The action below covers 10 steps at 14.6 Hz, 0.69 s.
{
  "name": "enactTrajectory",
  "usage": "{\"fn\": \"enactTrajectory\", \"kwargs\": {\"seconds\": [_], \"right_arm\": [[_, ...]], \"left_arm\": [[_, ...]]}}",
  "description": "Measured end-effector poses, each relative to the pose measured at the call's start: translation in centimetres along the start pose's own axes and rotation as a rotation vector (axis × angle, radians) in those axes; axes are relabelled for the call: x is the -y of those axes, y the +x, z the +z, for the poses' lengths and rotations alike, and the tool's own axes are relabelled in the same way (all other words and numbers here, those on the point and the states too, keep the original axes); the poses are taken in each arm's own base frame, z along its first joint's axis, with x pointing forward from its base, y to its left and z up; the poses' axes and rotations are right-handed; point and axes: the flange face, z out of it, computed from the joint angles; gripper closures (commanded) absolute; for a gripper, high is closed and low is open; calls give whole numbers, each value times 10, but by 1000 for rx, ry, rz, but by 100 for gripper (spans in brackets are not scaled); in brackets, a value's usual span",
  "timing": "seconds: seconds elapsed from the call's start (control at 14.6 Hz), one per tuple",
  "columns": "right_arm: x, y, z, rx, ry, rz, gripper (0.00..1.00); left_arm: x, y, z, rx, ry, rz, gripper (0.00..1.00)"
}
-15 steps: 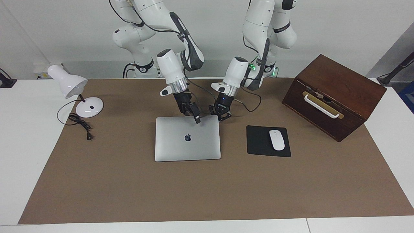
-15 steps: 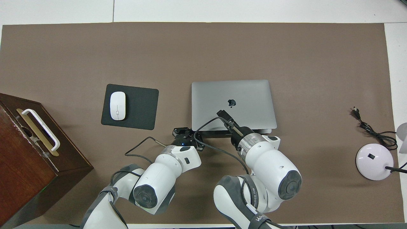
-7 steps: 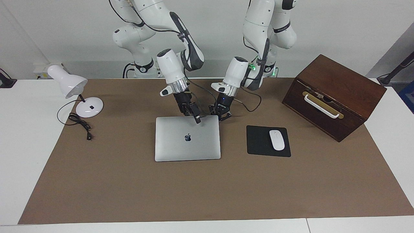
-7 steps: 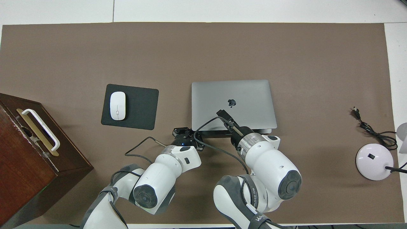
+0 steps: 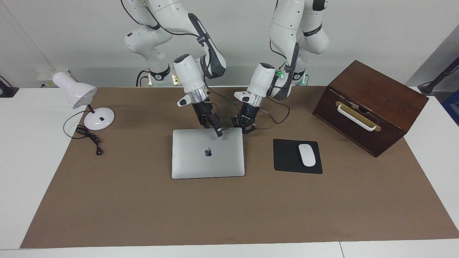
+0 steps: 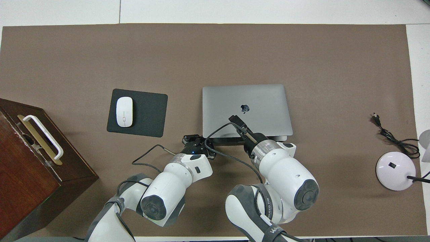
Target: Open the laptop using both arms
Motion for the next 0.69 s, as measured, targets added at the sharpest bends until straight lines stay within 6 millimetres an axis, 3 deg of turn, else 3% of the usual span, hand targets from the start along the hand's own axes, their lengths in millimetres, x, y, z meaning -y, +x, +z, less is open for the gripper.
{"fn": "enactTrajectory", "kwargs": {"seconds": [0.69], "right_arm": [[60,23,7,79,32,49,0]], "left_arm": [[0,0,0,-1,0,0,100]]}}
